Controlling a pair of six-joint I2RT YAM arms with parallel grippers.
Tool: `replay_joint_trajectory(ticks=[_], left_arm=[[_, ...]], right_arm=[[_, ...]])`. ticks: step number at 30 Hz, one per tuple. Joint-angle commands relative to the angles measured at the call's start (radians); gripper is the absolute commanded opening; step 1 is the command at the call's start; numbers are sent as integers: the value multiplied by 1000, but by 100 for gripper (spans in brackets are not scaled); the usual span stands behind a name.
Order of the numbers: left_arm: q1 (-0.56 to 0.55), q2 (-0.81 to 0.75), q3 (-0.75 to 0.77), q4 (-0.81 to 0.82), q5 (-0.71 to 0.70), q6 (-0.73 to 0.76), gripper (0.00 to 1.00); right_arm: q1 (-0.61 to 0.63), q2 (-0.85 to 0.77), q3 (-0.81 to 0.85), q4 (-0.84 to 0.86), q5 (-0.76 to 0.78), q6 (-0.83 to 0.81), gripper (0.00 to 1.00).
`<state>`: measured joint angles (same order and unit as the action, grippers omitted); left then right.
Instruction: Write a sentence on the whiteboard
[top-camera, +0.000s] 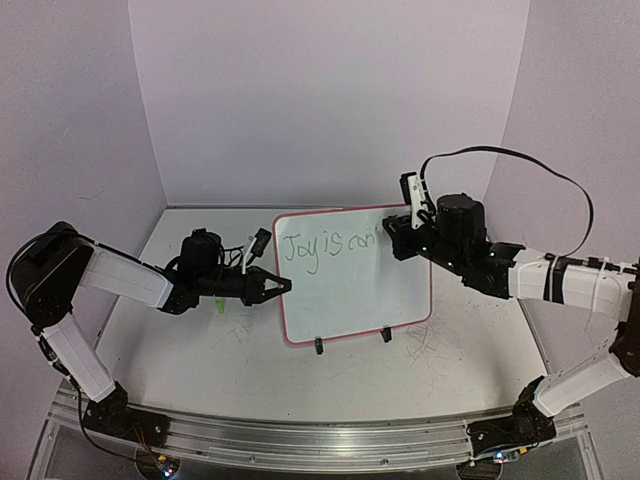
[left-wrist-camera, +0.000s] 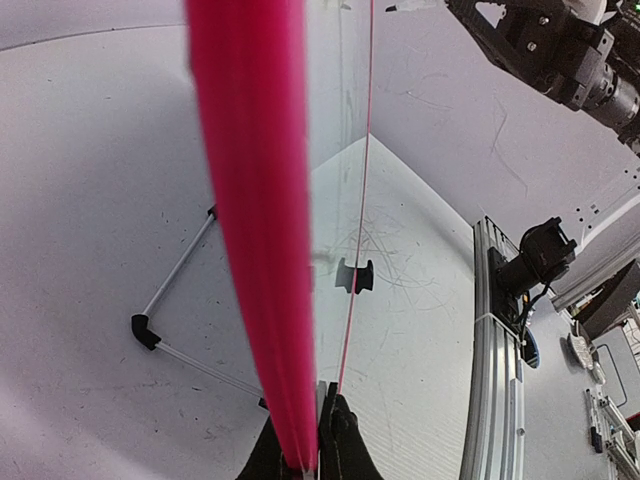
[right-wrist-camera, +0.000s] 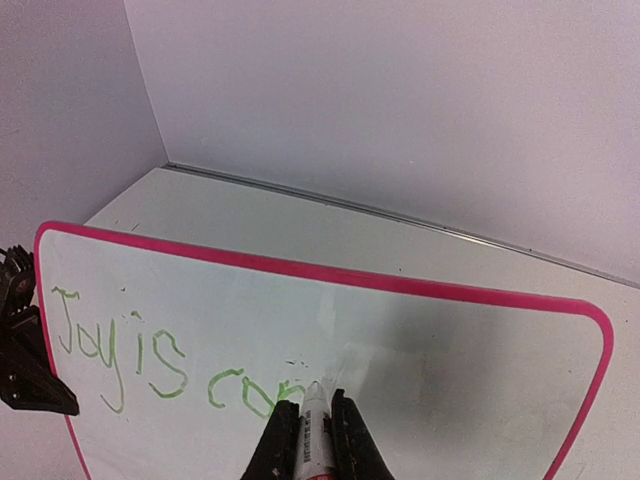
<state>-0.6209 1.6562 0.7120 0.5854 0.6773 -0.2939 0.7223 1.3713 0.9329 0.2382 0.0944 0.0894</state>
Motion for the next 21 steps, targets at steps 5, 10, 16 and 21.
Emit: replay_joint_trajectory(ticks=[5,10,16,21], left_arm=[[20,8,-12,-67,-223,55,0],[20,3,-16,-67,-224,55,0],[19,4,-17,-68,-225,55,0],[19,5,-19,-67,-224,55,0]], right_arm=[[-11,35,78,34,35,-27,0],[-11,44,74,35,56,-27,0],[-11,48,57,28,62,-19,0],[-12,43,37,13,48,-10,0]])
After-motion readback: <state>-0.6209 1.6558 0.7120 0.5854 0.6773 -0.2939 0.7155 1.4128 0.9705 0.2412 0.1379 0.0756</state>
